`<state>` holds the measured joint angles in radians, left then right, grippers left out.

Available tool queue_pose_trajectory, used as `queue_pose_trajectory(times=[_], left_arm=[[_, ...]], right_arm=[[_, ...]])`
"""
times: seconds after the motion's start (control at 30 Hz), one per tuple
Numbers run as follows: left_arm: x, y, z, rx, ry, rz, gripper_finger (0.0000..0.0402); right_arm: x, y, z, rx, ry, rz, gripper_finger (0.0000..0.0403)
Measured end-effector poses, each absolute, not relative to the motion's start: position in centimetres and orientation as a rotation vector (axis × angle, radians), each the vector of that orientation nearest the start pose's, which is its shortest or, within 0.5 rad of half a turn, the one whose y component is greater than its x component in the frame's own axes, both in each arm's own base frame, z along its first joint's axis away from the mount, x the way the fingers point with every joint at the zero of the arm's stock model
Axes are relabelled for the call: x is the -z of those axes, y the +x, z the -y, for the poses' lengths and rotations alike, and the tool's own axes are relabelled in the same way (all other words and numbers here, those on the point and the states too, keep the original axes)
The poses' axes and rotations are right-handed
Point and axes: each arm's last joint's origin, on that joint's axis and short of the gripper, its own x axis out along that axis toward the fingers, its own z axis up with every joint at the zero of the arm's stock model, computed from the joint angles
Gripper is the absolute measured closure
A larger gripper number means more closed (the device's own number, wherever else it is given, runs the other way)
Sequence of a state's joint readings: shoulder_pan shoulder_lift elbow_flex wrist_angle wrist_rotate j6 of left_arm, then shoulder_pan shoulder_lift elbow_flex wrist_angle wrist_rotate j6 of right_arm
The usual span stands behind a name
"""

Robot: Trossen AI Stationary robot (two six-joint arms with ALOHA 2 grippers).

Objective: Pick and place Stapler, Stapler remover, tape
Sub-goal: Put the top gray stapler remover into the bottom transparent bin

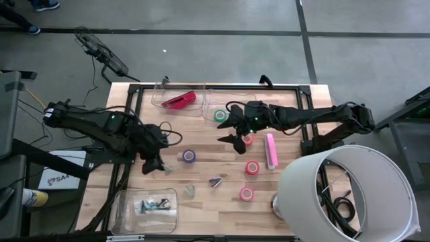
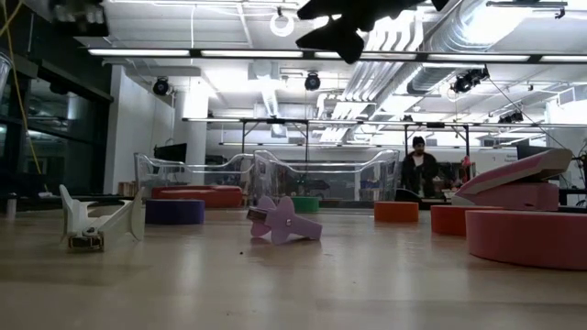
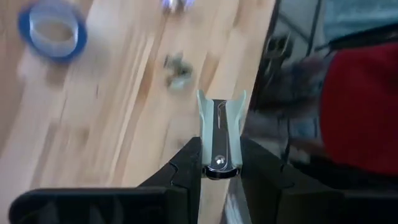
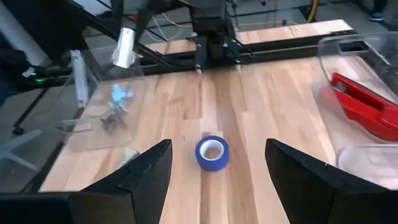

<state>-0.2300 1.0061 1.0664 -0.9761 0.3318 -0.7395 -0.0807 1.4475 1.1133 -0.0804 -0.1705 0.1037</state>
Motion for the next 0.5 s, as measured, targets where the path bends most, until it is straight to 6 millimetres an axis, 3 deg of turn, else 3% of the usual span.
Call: queue_pose_trajectory(times=[0.23, 0.5], left_arm=[[-32.2, 16.3, 6.9, 0.258, -0.797, -1.240, 0.0321], [-30.4, 16.5, 11.1, 0.238, -0.773, -1.448, 0.0321]], right_arm=[[-29.8, 32.4, 2.1, -0.056, 0.160, -0.467, 0.0155], [-29.7, 32.3, 2.2, -0.041, 0.157, -0.482, 0.0155]])
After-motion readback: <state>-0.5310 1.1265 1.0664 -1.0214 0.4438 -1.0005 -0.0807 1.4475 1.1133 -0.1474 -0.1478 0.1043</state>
